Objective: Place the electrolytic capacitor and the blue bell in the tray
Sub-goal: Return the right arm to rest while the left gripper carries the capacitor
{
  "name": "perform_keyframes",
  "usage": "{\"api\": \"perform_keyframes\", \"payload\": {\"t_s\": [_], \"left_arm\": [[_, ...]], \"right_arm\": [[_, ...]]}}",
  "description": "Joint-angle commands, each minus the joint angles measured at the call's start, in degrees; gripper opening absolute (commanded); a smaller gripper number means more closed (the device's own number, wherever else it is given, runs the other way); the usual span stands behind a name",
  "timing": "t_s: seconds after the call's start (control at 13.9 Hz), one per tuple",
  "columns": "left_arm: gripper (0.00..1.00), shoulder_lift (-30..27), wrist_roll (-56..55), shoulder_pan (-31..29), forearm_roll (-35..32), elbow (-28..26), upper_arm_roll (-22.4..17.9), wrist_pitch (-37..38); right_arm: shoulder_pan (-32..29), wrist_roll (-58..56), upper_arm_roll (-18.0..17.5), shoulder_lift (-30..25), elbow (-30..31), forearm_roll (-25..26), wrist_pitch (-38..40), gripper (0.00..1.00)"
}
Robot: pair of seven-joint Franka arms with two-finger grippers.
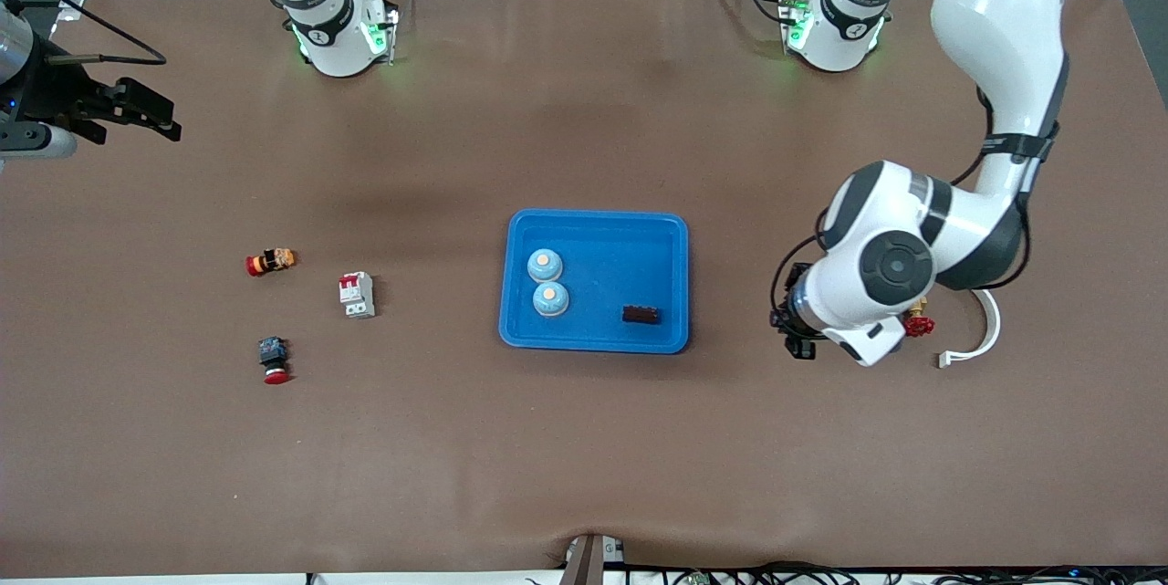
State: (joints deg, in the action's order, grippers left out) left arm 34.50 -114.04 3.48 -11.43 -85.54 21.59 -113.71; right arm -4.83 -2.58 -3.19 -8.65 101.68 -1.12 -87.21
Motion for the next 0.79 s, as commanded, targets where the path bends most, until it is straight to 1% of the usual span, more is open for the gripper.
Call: {"api": "perform_keyframes", "payload": {"t_s": [0.0,0.14,0.22,0.58,0.72], "left_arm": [[0.00,-5.22,-5.57,1.27,-0.35,-9.44,-0.24,-6.85],[0.00,-7.94,-9.34,1.88,-0.26,-14.89,-0.15,-12.74],[0.00,-8.48,-11.62,2.41,-0.26,-16.22,-0.24,-14.42],[0.00,-8.31,-19.89,7.06,-0.35,-16.50,-0.24,-14.96],[0.00,-8.13,-22.53,8.47,-1.05,-17.46,-0.24,-16.97]], "right_arm": [[-1.41,-0.76,-0.59,-1.81,1.24,0.94,-0.68,1.00],[-1.58,-0.76,-0.68,-1.72,1.06,0.94,-0.68,1.00],[-1.58,-0.76,-0.68,-1.72,1.15,0.94,-0.42,1.00],[-1.58,-0.68,-0.59,-1.63,0.54,1.03,-0.41,1.00],[-1.50,-0.68,-0.68,-1.37,-0.08,1.03,-0.59,1.00]]}}
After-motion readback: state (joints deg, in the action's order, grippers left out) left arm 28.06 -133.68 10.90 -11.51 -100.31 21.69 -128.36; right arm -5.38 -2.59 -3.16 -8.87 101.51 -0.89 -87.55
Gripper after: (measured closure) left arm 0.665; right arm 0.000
